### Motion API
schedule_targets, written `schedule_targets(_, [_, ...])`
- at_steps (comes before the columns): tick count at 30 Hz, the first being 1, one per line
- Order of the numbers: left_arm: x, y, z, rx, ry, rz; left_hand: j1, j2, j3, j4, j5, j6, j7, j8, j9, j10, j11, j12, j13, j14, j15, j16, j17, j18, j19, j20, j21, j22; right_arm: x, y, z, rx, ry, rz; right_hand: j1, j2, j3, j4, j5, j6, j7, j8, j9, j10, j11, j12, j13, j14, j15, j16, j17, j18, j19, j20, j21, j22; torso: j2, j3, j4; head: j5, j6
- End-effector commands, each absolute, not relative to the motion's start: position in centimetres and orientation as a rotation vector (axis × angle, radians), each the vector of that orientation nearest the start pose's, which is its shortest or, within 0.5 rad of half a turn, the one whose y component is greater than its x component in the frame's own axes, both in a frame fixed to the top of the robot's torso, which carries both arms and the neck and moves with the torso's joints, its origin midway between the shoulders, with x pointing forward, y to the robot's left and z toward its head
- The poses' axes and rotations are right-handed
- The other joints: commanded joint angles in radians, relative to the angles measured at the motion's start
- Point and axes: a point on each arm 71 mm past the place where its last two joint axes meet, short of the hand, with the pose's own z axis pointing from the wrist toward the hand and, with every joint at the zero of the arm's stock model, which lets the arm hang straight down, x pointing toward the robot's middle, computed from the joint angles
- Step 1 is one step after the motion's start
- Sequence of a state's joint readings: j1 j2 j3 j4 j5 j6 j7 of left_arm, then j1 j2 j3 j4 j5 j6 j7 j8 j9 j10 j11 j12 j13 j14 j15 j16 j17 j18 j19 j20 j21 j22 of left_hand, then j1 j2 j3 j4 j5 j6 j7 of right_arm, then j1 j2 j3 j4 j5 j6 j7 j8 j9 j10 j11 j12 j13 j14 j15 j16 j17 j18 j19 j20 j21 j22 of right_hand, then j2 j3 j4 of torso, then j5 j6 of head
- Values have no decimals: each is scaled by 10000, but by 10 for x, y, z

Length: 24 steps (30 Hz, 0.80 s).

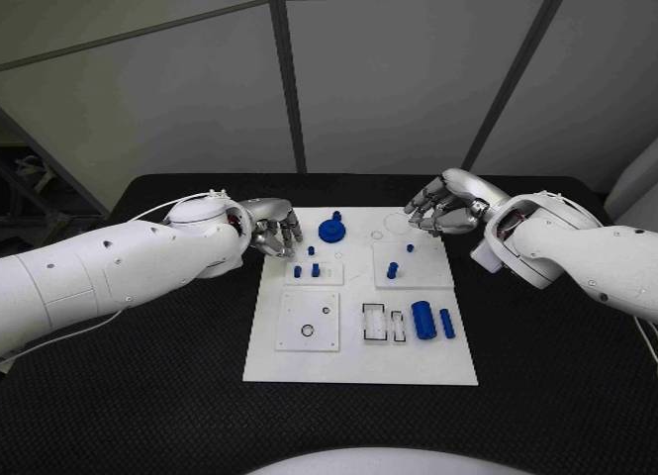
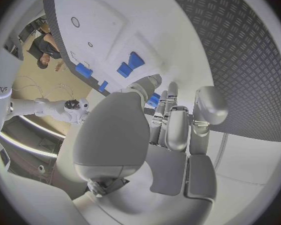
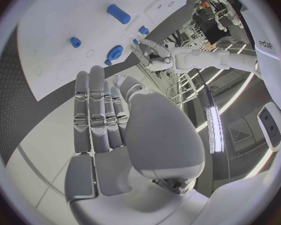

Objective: Assemble the parts on the task board

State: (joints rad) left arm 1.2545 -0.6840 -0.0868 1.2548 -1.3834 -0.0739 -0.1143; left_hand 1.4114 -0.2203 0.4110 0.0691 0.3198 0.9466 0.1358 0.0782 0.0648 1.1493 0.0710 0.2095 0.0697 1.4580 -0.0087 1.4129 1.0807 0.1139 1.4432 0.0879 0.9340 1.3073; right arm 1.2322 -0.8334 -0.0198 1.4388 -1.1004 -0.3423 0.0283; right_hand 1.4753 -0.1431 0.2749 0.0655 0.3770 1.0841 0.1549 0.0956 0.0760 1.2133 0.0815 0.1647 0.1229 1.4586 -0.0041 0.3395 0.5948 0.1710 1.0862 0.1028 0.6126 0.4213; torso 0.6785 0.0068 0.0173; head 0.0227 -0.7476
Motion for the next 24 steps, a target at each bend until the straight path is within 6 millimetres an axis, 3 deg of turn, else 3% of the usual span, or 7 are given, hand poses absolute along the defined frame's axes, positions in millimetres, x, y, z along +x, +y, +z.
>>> schedule_targets(1, [535, 212, -197, 897, 18263, -5773, -126, -63, 9, 49, -23, 349, 59, 88, 61, -54, 45, -80, -6, -282, 50, -376, -844, 29, -237, 14, -751, 1026, 511, -223, -169, -243, 16908, 6759, -1, 19, 48, -156, -151, 141, -87, -106, -16, 223, -80, -181, -114, 652, -135, 2724, 1823, 101, 231, -211, 992, 694, 4, 5, 3, -70, 43])
schedule_targets(3, [533, 222, -193, 166, 17894, -6266, -147, -54, -16, 64, -26, 539, 77, 169, 80, 8, 54, -76, 9, -334, 55, -479, -1022, 46, -273, 28, -864, 991, 512, -224, -170, -782, 16916, 6249, -105, -70, 212, -222, -177, 215, -114, -210, -37, 348, -105, -376, -213, 464, -130, 5476, 3725, 81, 203, -233, 1783, 1292, 2, -1, 1, -169, 70])
schedule_targets(5, [532, 230, -190, -621, 17625, -6771, -167, -53, -51, 74, -31, 683, 70, 229, 87, 121, 41, -33, 30, -403, 54, -608, -1280, 94, -346, 32, -1158, 914, 512, -224, -170, -1245, 16900, 5855, -141, -29, 349, -230, -174, 256, -86, -244, -38, 425, -127, -451, -245, 580, -115, 6618, 4578, 37, 182, -215, 2254, 1789, -6, -1, -1, -290, 97])
schedule_targets(9, [526, 248, -183, -3188, 16854, -8470, -89, 19, -84, 16, -33, 1152, 127, 457, 112, 224, 107, 17, 45, -1367, 78, -1977, -3809, 494, -1222, 70, -4003, 127, 511, -220, -170, -2114, 16787, 5230, -243, -84, 544, -245, -206, 255, -83, -286, -43, 484, -134, -598, -293, 762, -86, 8327, 5932, -212, 818, -189, 3839, 3638, 19, 7, -7, -407, 164])
schedule_targets(11, [521, 256, -179, -4689, 16359, -9517, -21, 73, -76, -38, -33, 1224, 138, 489, 98, 321, 95, 93, 71, -1789, 73, -2582, -4836, 656, -1609, 72, -5157, -224, 511, -216, -170, -2459, 16726, 4996, -301, -128, 587, -228, -217, 189, -70, -311, -56, 397, -110, -687, -327, 804, -66, 8797, 6321, -298, 1039, -173, 4281, 4176, 16, -3, -10, -459, 187])
schedule_targets(14, [513, 264, -175, -6549, 15666, -10836, 48, 152, -91, -121, -33, 1346, 140, 549, 82, 399, 78, 197, 100, -2350, 72, -3381, -6074, 682, -1877, 74, -5587, -445, 511, -212, -171, -2792, 16626, 4749, -373, -205, 644, -205, -224, 107, -45, -320, -66, 279, -65, -796, -373, 804, -35, 9115, 6564, -341, 1114, -135, 4551, 4481, 16, -8, -2, -501, 192])
schedule_targets(24, [490, 269, -168, -9432, 14342, -13421, 86, 245, -142, -203, -33, 1398, 131, 587, 61, 410, 53, 306, 131, -2554, 68, -3675, -6413, 678, -2001, 80, -5789, -593, 509, -203, -181, -3198, 16724, 4479, -494, -385, 816, -157, -243, -77, 59, -308, -67, -114, 80, -968, -480, 790, 74, 9783, 7072, -419, 1263, 14, 5122, 5126, 21, -7, 12, -494, 169])
